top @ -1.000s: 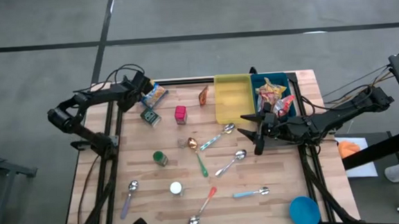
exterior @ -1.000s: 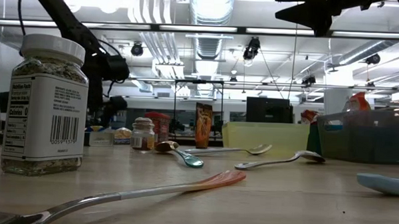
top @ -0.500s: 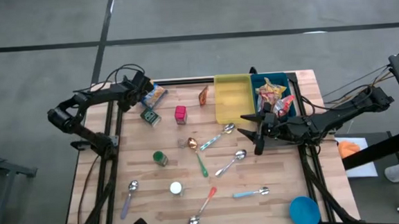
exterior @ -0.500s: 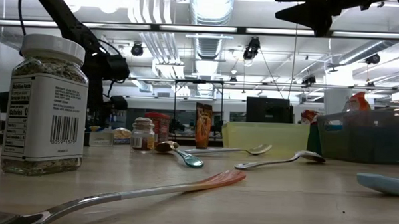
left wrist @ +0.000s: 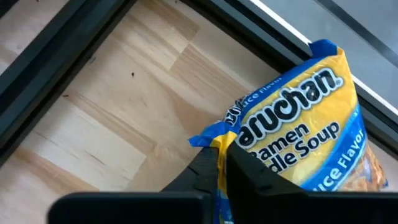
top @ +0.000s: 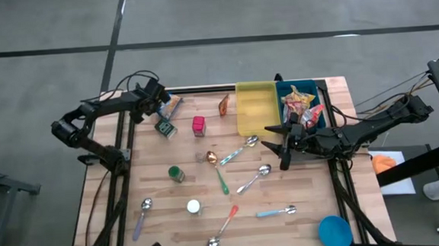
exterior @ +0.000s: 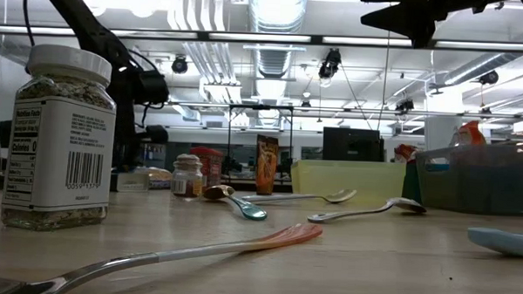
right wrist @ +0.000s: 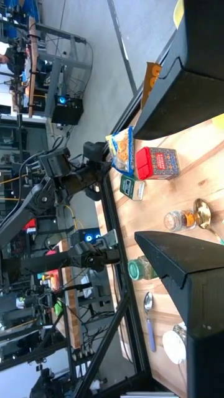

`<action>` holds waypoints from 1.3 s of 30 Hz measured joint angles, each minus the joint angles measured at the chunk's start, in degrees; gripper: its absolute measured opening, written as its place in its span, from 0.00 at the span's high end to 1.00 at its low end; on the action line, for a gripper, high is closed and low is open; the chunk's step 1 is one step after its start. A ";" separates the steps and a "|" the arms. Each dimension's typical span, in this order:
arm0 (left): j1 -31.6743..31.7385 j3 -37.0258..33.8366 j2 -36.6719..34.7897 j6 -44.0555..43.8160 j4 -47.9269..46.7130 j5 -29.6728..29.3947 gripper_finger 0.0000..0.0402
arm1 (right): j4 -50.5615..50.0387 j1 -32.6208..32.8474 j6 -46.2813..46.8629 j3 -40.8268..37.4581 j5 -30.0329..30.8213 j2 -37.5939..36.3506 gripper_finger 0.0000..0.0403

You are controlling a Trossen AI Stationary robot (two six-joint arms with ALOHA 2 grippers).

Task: Pick & Place Food Item
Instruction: Put the blue noodle pack into the blue bin

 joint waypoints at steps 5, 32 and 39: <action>-0.04 0.00 -0.81 0.93 -0.43 1.79 0.99 | 0.00 0.01 0.00 0.00 0.00 -0.01 0.38; -16.62 -0.90 -13.19 12.00 5.32 -12.09 1.00 | 0.02 0.00 0.00 0.00 0.00 -0.02 0.38; -22.22 -0.92 -16.73 18.08 9.75 -14.29 1.00 | 0.00 0.00 0.00 0.00 0.00 -0.02 0.38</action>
